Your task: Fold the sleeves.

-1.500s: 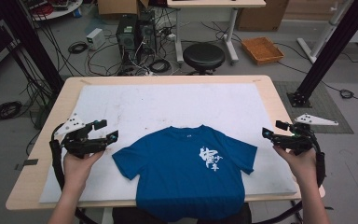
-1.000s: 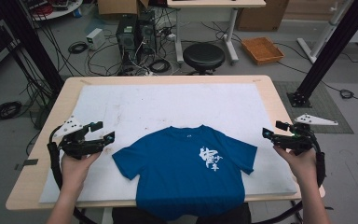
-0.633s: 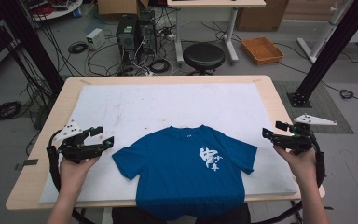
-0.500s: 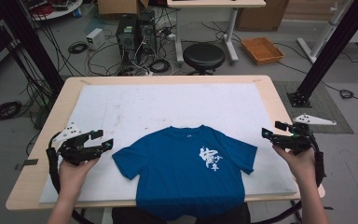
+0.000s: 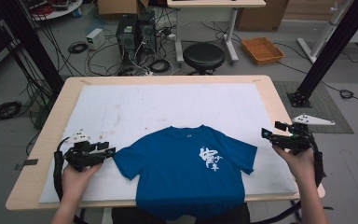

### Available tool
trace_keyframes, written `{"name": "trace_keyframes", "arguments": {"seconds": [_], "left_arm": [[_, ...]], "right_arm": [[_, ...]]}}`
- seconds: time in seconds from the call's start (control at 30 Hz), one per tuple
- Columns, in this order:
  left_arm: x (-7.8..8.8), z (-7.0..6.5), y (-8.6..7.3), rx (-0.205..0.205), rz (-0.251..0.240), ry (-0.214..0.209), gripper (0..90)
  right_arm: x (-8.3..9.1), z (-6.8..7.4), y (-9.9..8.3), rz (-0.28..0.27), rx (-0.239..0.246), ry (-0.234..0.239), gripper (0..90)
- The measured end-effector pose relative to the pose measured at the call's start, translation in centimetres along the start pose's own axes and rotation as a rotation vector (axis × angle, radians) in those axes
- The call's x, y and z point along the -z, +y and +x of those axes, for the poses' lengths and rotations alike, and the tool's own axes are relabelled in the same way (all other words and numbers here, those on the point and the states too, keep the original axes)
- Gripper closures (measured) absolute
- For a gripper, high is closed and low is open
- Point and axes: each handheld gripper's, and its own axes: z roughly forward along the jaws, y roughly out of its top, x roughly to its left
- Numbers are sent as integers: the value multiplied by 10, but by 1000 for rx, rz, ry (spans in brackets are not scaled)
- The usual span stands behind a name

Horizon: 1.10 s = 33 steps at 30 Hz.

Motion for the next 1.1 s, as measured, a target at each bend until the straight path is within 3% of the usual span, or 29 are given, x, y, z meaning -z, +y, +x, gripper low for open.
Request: {"name": "trace_keyframes", "arguments": {"seconds": [0.33, 0.37, 0.53, 0.63, 0.7, 0.87, 1.0, 1.03, 1.1], "left_arm": [[-6, -3, -2, -8, 79, 29, 673], [-8, -3, -2, -4, 102, 34, 683], [-11, -4, -2, 14, 128, 41, 732], [-10, -1, -5, 75, 105, 39, 770], [-11, 0, -6, 68, 105, 15, 843], [-13, -7, -2, 39, 112, 13, 880], [-9, -11, 8, 67, 66, -53, 882], [-9, -11, 8, 67, 66, -53, 883], [-4, -16, 16, 92, 24, -91, 882]], "right_arm": [[0, 0, -1, 3, 4, -4, 251], [-1, 0, -1, 4, 4, -6, 252], [-1, 0, -1, 3, 3, -7, 252], [0, 0, -1, 4, 6, -11, 255], [0, 0, -1, 3, 7, -11, 255], [0, 0, -1, 2, 10, -14, 256], [0, 0, -1, -1, 9, -14, 257], [1, 0, -1, -2, 9, -15, 257], [1, -1, 0, -4, 6, -15, 258]]}}
